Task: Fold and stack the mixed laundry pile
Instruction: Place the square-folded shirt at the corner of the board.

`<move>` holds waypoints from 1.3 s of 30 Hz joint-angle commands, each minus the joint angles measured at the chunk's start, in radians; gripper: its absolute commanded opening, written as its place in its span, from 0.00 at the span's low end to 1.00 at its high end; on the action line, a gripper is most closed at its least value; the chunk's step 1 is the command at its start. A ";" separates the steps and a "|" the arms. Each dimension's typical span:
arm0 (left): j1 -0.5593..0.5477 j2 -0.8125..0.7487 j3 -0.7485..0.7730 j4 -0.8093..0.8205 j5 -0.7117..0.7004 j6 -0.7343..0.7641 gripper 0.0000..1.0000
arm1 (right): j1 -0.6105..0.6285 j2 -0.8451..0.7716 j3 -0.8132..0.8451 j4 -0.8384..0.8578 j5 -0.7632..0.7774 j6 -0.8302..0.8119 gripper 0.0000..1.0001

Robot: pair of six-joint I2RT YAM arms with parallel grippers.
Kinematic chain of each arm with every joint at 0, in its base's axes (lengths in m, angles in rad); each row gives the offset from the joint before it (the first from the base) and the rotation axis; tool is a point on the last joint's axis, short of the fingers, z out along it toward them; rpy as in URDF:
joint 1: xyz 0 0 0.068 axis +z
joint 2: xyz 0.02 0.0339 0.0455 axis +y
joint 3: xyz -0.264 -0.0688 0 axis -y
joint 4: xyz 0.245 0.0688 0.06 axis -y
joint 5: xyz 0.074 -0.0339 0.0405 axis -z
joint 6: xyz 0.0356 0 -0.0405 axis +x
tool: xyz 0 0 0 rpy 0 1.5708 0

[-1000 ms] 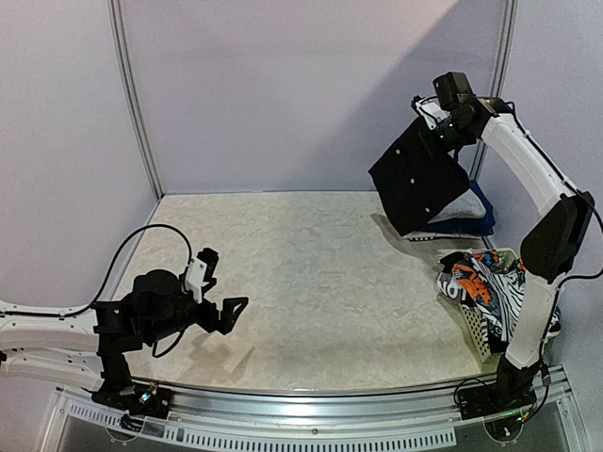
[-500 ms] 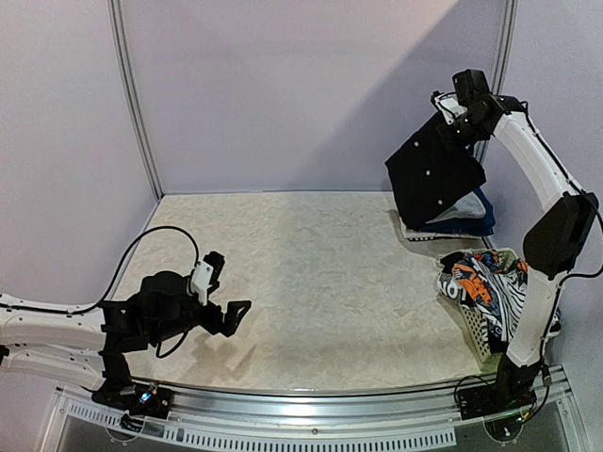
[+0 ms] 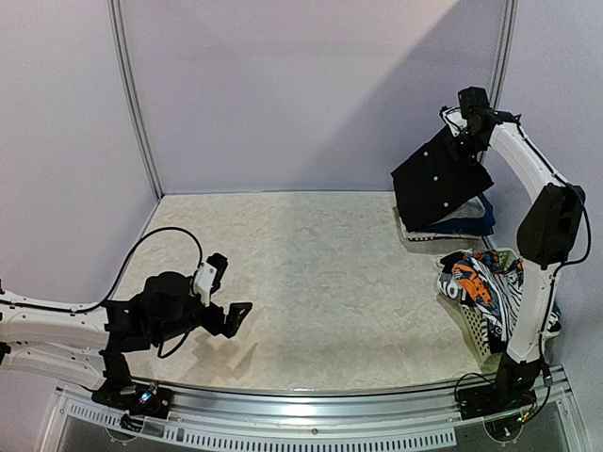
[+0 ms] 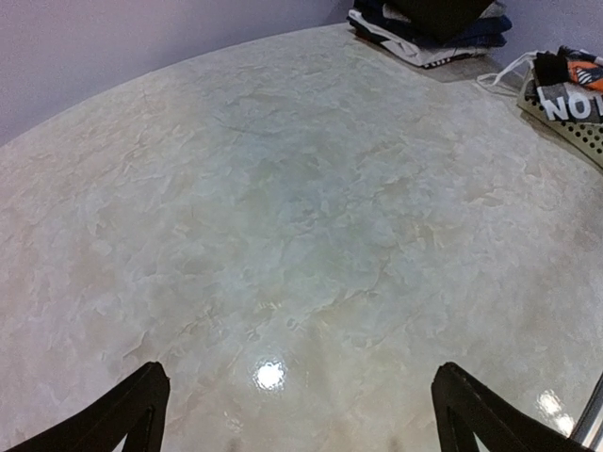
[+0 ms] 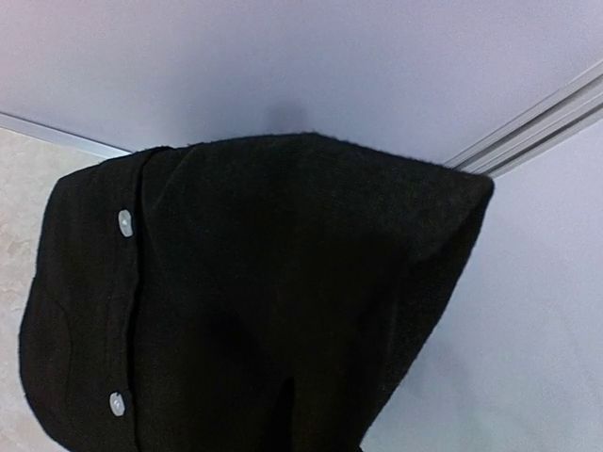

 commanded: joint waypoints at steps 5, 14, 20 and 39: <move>0.010 0.036 0.038 0.011 -0.016 0.016 0.99 | -0.032 0.082 -0.044 0.157 0.094 -0.070 0.00; 0.010 0.050 0.045 0.002 -0.024 0.021 0.99 | -0.074 0.170 -0.052 0.254 0.137 -0.115 0.00; 0.010 0.050 0.043 0.005 -0.029 0.025 0.99 | -0.091 0.218 -0.072 0.313 0.196 -0.123 0.00; 0.010 0.026 0.040 -0.012 -0.022 0.015 0.99 | -0.091 0.238 -0.137 0.446 0.468 -0.054 0.84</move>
